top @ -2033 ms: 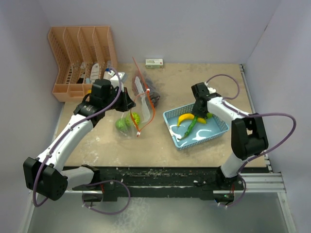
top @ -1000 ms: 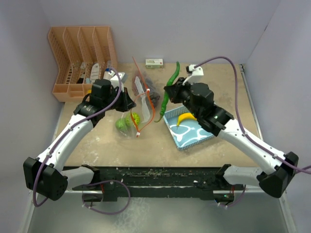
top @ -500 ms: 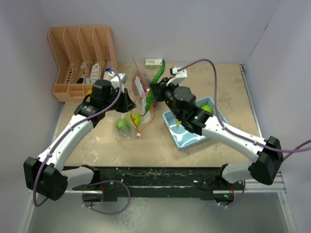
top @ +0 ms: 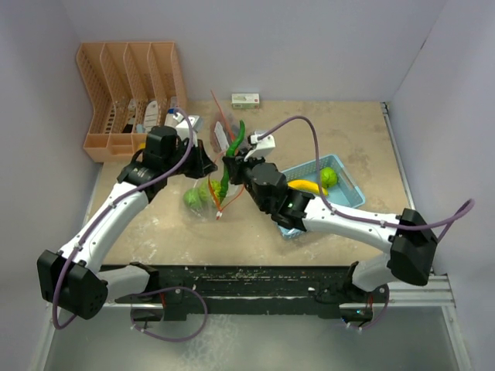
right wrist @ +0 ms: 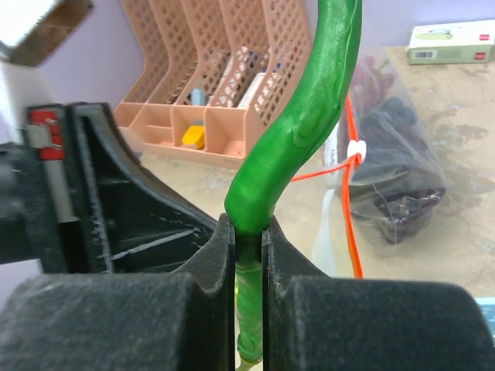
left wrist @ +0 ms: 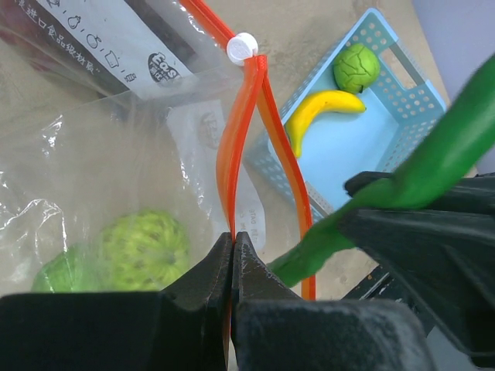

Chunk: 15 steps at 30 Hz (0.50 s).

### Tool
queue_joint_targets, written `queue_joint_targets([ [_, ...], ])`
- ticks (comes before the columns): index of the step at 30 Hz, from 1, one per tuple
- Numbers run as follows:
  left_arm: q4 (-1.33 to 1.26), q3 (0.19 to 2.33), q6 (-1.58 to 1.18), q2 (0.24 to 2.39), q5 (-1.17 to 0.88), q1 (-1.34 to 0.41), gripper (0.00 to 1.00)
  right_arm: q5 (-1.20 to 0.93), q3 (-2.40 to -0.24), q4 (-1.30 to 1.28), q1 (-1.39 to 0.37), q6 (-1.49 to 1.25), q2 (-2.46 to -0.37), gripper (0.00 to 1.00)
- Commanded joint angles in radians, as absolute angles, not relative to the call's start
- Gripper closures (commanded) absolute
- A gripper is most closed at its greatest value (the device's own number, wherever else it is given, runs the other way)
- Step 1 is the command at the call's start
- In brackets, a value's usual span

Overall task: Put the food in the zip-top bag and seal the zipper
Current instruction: Place the fake vegetable in the zipper food storage bag.

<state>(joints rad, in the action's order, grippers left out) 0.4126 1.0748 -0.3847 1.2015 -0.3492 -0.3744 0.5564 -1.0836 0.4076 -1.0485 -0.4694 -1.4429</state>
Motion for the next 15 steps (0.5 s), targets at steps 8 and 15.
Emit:
queue_joint_targets([
  [8, 0.381, 1.184, -0.446, 1.144, -0.389, -0.377, 1.00, 0.778, -1.083, 0.648, -1.124, -0.449, -1.583, 1.00],
  [15, 0.378, 1.176, -0.443, 1.140, -0.353, -0.378, 1.00, 0.755, -1.080, 0.474, -1.155, -0.528, -1.555, 0.84],
])
